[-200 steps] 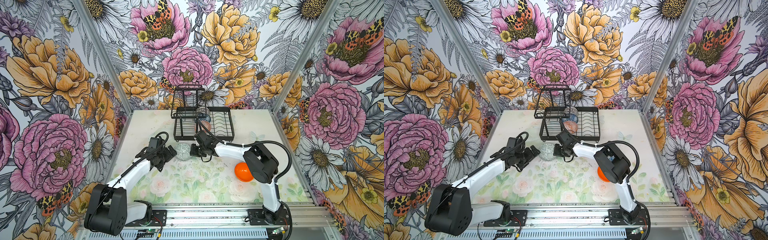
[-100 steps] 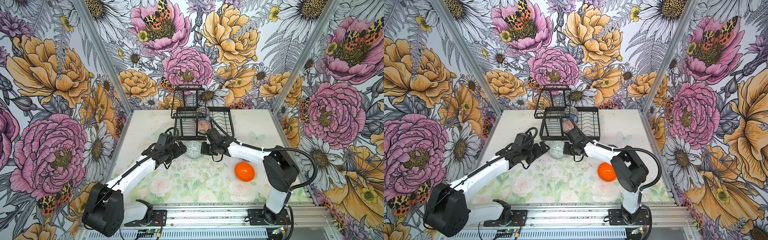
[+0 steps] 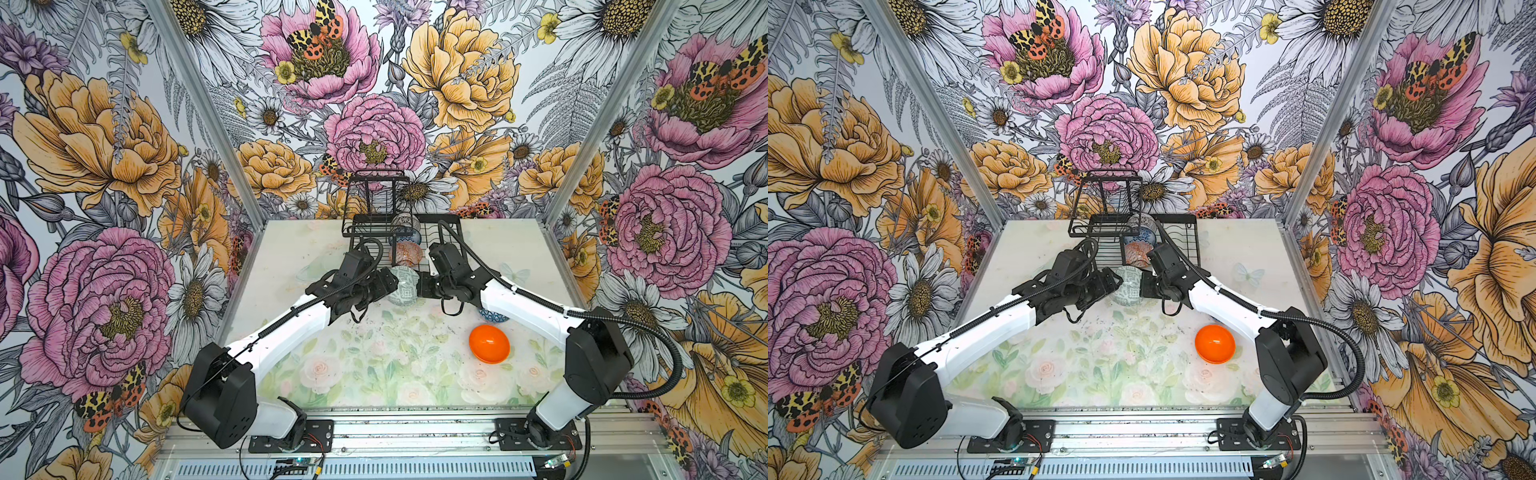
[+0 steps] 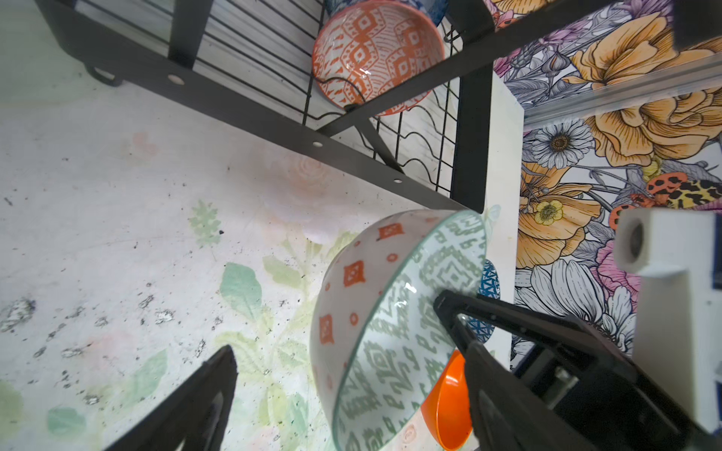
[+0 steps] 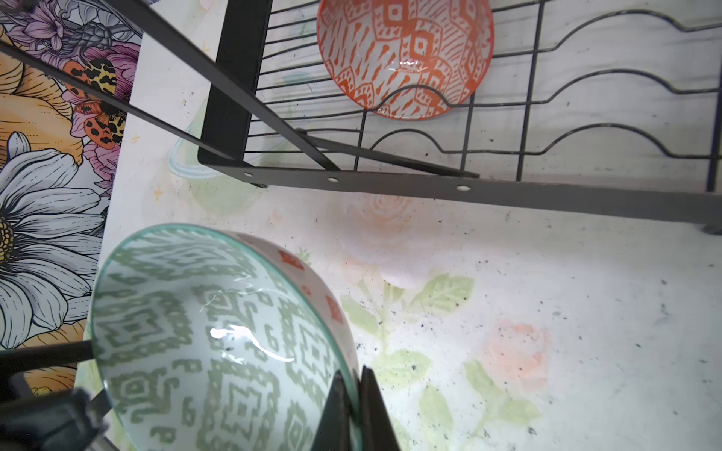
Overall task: Load the bowls into the dish rack
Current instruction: 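Lift the green bowl toward the rack holding it with both grippers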
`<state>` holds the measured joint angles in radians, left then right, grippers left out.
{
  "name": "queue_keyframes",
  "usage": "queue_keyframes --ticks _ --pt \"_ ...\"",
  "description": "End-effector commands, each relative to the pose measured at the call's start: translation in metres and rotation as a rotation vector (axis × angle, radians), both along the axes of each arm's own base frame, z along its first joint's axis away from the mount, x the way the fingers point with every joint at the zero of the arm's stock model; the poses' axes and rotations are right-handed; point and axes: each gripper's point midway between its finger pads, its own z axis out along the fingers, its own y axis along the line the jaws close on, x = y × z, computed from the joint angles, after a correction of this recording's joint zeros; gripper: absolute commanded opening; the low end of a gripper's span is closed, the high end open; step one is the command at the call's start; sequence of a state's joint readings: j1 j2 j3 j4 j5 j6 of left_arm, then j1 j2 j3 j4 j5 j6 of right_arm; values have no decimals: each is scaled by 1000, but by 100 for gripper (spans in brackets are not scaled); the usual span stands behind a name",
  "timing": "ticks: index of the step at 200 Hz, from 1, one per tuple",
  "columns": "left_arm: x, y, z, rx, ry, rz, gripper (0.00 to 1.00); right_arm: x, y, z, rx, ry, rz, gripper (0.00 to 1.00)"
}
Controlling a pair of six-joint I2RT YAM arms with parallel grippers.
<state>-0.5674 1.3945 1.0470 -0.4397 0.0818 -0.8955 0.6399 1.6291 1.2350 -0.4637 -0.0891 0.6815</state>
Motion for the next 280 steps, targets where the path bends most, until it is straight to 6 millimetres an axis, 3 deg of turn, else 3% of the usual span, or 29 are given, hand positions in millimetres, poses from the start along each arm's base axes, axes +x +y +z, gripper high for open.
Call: queue_keyframes --ticks 1,57,77,112,150,168,202,280 --pt "7 -3 13 -2 -34 5 82 3 -5 27 7 -84 3 0" --pt "6 -9 4 -8 -5 -18 62 5 -8 37 -5 -115 1 0" --pt "6 -11 0 -1 2 -23 50 5 -9 39 -5 -119 -1 0" --pt "7 -11 -1 1 5 -20 43 6 -10 45 -11 -138 3 0" --pt "10 -15 -6 9 14 -32 18 10 -9 47 -18 -148 5 0" --pt "11 -17 -7 8 20 -36 15 12 -7 48 -18 -151 10 0" --pt "14 -20 -8 8 25 -44 0 15 -5 54 -18 -167 19 0" --pt "21 -21 6 13 -17 -20 0 25 -9 70 18 -181 -2 4"
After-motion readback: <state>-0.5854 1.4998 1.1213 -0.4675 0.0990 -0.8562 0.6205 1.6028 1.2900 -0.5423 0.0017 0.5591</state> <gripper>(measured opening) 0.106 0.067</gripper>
